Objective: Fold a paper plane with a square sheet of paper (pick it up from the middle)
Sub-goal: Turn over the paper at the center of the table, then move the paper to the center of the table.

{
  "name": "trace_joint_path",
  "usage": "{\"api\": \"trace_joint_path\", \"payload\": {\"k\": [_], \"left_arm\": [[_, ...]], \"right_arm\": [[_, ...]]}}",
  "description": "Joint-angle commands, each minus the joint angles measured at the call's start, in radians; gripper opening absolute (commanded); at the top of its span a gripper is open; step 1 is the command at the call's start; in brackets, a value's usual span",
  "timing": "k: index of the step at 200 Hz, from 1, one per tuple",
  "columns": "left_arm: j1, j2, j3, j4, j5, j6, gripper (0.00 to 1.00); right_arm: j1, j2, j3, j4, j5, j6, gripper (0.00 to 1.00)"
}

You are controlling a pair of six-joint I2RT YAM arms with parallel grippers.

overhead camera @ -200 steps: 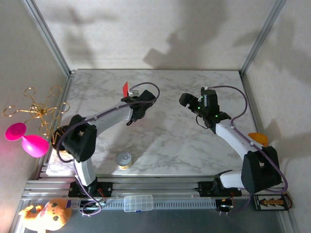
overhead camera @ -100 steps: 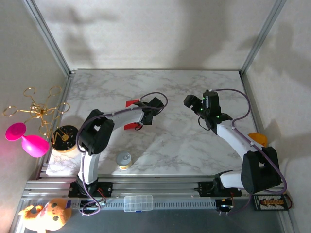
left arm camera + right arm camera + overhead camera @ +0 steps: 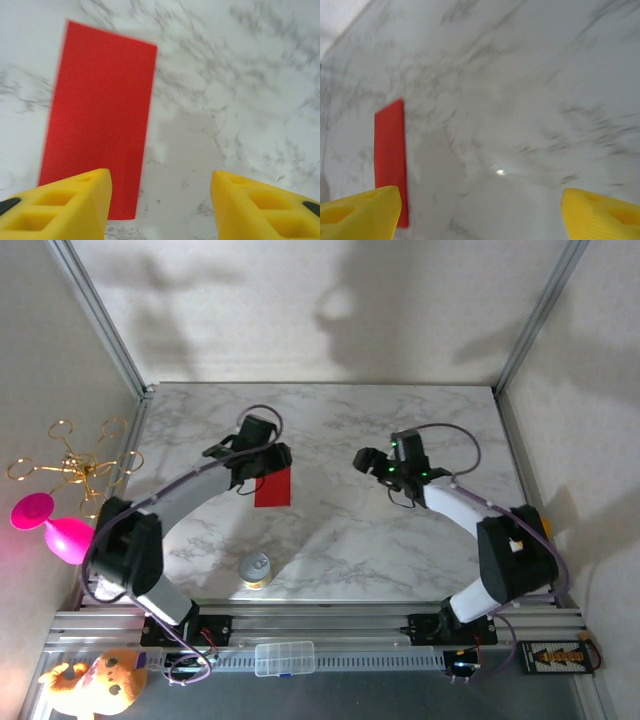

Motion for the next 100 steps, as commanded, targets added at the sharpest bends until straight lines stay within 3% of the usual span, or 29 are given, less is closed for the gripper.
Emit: {"api": "trace_joint_path", "payload": {"k": [1, 63, 100], "left_arm": [[0.048, -0.099, -0.072, 0.034, -0.067, -0.070, 0.57], [0.163, -0.345, -0.254, 0.115, -0.133, -0.146, 0.81], [0.224, -0.414, -0.350, 0.177, -0.084, -0.184, 0.88]], "right_arm": [[0.093, 0.081, 0.094, 0.037, -0.085, -0.009, 0.82], [0.300, 0.422, 0.399, -0.002, -0.141, 0.010, 0.62], [0.361, 0.605, 0.617, -0.100, -0.088, -0.021, 0.59]]}}
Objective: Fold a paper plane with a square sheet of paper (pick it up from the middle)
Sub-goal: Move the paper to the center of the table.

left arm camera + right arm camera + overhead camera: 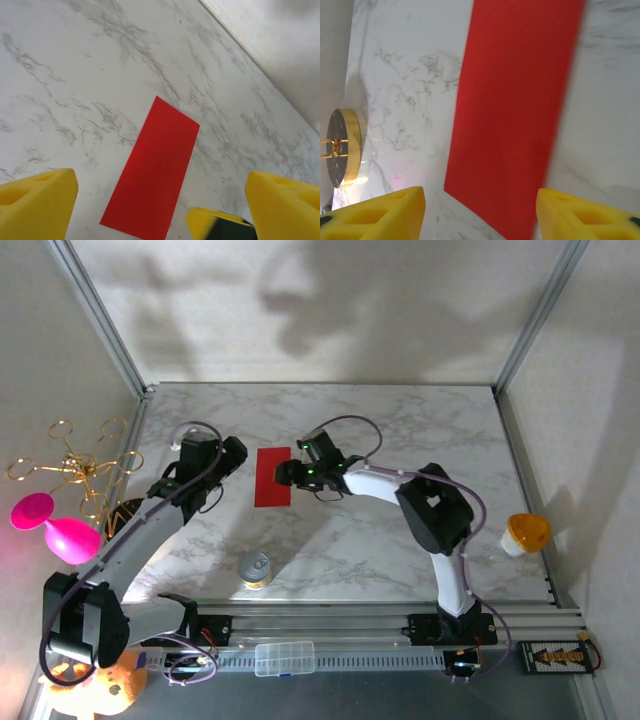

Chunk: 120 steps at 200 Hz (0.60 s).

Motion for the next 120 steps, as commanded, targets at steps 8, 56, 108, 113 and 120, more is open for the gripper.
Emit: {"api": "trace_joint_path", "payload": {"k": [8, 56, 108, 113, 120], "left_arm": [[0.043, -0.028, -0.050, 0.057, 0.023, -0.044, 0.90], [0.055, -0.022, -0.060, 0.068, 0.055, -0.031, 0.99], [0.055, 0.024, -0.055, 0.091, 0.163, 0.012, 0.99], [0.055, 0.030, -0.055, 0.096, 0.177, 0.014, 0.99], [0.054, 0.040, -0.054, 0.103, 0.200, 0.020, 0.99]], "right_arm": [[0.035, 0.114, 0.156, -0.110, 0.029, -0.027, 0.59], [0.042, 0.210, 0.271, -0.214, 0.073, -0.040, 0.59], [-0.003, 0.070, 0.001, -0.153, 0.057, -0.066, 0.59], [-0.013, 0.044, -0.047, -0.134, 0.045, -0.070, 0.59], [-0.030, 0.002, -0.113, -0.107, 0.029, -0.081, 0.59]]}}
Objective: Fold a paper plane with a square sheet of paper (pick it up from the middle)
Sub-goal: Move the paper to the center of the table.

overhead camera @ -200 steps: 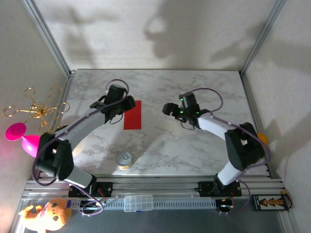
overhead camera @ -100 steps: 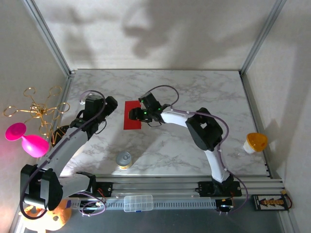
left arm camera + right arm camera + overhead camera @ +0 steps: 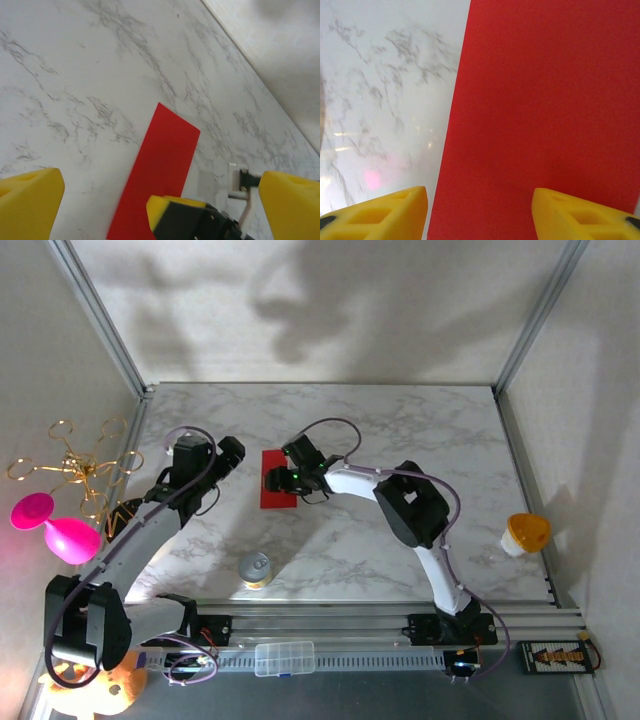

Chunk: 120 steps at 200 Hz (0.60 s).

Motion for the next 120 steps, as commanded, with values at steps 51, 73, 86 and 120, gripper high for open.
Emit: {"api": "trace_joint_path", "payload": {"k": [51, 73, 86, 120], "left_arm": [[-0.043, 0.119, 0.005, 0.067, 0.194, 0.030, 0.99], [-0.088, 0.167, 0.019, 0.055, 0.208, -0.002, 0.99], [-0.119, 0.190, 0.017, 0.046, 0.218, -0.028, 0.99], [-0.224, 0.240, 0.004, 0.055, 0.249, -0.103, 0.99]], "right_arm": [[-0.156, -0.315, -0.460, 0.024, -0.062, -0.208, 0.58], [-0.174, -0.422, -0.459, 0.053, -0.073, -0.179, 0.58], [-0.180, -0.476, -0.459, 0.059, -0.046, -0.141, 0.59], [-0.186, -0.473, -0.435, -0.031, 0.080, -0.044, 0.56]]}}
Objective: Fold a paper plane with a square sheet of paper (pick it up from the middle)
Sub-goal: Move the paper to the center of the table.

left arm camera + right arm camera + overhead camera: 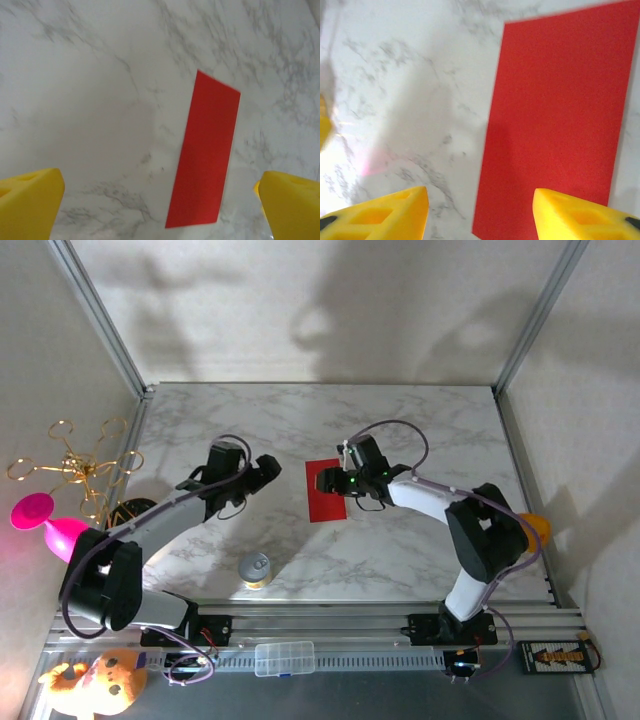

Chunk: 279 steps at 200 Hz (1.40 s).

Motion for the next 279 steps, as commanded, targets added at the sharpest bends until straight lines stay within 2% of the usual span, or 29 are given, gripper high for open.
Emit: {"api": "trace_joint_path", "payload": {"k": [1, 65, 124, 198, 279], "left_arm": [[-0.065, 0.029, 0.004, 0.007, 0.046, -0.070, 0.99], [-0.182, 0.099, -0.014, 0.086, 0.073, -0.189, 0.95], [-0.251, 0.182, -0.005, 0.145, 0.104, -0.225, 0.79], [-0.277, 0.251, -0.002, 0.156, 0.125, -0.246, 0.50], [-0.286, 0.314, 0.033, 0.133, 0.128, -0.226, 0.38]], "right_arm": [[-0.007, 0.011, 0.023, -0.074, 0.092, 0.070, 0.56], [-0.012, 0.092, 0.016, -0.064, 0.065, 0.127, 0.48], [-0.015, 0.141, 0.008, -0.084, 0.071, 0.146, 0.46], [-0.026, 0.181, -0.037, -0.088, 0.072, 0.178, 0.45], [-0.039, 0.192, -0.050, -0.095, 0.065, 0.190, 0.43]]}}
